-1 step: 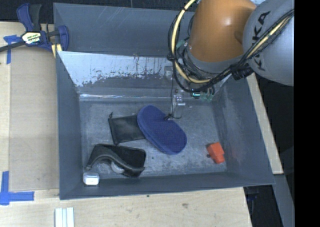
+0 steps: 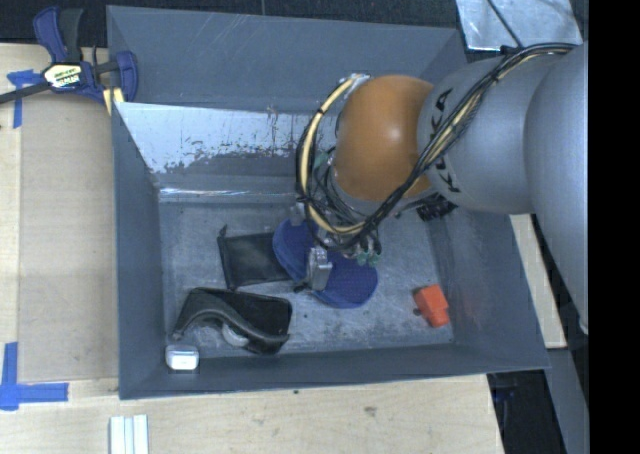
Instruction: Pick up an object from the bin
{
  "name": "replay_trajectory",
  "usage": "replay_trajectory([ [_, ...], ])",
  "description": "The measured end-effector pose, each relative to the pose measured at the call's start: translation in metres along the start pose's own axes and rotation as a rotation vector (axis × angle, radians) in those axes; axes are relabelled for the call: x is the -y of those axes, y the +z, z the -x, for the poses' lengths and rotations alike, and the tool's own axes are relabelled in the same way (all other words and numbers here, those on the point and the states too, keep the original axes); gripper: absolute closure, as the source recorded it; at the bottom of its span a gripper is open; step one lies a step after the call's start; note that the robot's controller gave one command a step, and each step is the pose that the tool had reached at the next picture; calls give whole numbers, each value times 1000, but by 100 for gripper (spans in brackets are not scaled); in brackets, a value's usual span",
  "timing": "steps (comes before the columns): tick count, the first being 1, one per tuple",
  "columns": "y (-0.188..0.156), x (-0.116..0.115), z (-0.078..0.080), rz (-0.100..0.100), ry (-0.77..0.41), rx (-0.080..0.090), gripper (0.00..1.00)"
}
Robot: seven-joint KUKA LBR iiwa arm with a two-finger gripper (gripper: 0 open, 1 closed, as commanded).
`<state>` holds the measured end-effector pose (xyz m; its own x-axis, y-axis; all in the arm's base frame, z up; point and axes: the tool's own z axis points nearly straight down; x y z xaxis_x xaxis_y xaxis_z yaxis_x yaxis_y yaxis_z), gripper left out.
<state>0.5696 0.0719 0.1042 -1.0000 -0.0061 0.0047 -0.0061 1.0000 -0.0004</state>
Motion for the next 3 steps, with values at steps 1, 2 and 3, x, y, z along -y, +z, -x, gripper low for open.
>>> replay_trajectory([
  [1,32,-25,-2,0,2,16,0],
  [2,28,-25,0,2,4,23,100],
  [3,-164,-59,23,3,21,18,100],
])
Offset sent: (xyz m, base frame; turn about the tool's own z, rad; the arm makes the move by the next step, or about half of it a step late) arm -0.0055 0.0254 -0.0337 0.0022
